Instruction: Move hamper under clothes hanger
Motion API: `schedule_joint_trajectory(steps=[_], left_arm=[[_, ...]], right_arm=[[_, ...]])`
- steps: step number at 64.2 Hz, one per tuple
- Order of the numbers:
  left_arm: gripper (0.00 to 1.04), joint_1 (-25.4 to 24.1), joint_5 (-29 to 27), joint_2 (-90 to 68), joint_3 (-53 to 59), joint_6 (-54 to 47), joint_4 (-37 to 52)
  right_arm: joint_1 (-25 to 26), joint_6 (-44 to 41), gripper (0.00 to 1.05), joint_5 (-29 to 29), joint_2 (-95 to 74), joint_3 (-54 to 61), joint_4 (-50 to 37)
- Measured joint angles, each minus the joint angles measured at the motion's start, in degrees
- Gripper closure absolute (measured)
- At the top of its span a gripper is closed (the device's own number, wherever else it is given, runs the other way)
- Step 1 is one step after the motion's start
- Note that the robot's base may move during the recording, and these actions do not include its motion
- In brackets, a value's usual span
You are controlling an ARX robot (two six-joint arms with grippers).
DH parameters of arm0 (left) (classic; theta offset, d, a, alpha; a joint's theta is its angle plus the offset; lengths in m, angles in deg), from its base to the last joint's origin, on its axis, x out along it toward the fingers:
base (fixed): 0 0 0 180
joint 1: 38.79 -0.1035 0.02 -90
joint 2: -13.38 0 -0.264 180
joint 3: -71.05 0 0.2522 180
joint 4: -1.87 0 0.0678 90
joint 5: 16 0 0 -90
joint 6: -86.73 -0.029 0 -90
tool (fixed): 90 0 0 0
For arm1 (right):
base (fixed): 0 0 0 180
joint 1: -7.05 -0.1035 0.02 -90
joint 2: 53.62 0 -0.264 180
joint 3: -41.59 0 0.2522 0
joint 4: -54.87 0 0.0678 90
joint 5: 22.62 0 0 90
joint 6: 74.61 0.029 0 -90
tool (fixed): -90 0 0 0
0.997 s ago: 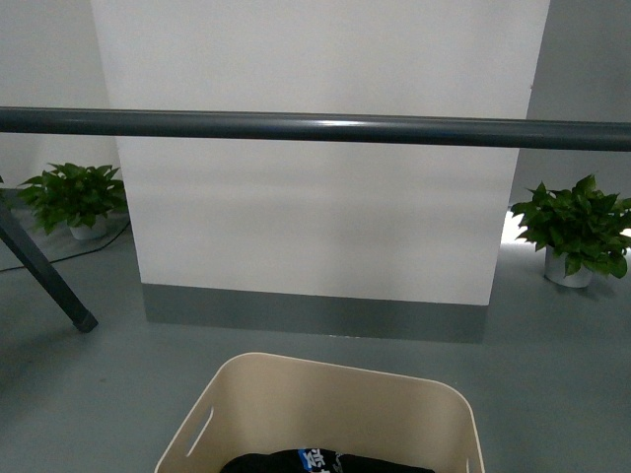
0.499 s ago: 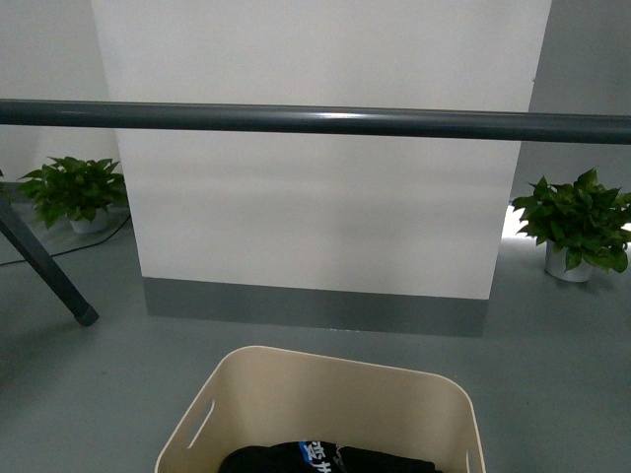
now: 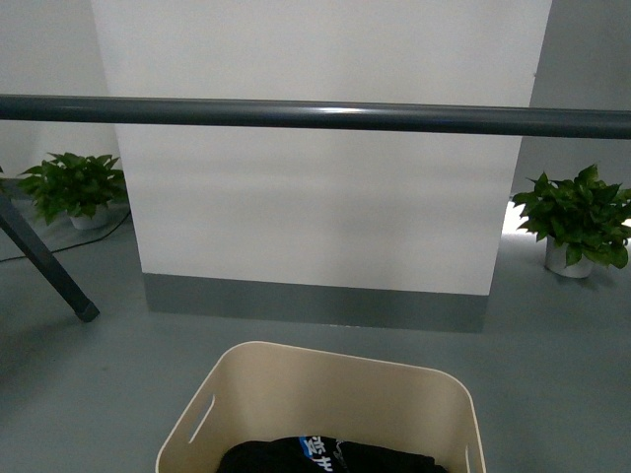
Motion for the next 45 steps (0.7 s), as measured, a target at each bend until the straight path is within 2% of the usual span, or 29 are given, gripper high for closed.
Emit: schedule_joint_trajectory(steps=[35, 45], left_arm=[[1.01, 0.0, 0.0, 0.5, 0.0, 0.0, -0.3], [0.78, 0.0, 0.0, 0.5, 0.0, 0.0, -0.3]], right_arm=[[0.0, 0.0, 1.03, 0.0, 0.1, 0.0, 0.3], [0.0, 0.0, 0.78, 0.0, 0.1, 0.0, 0.3]])
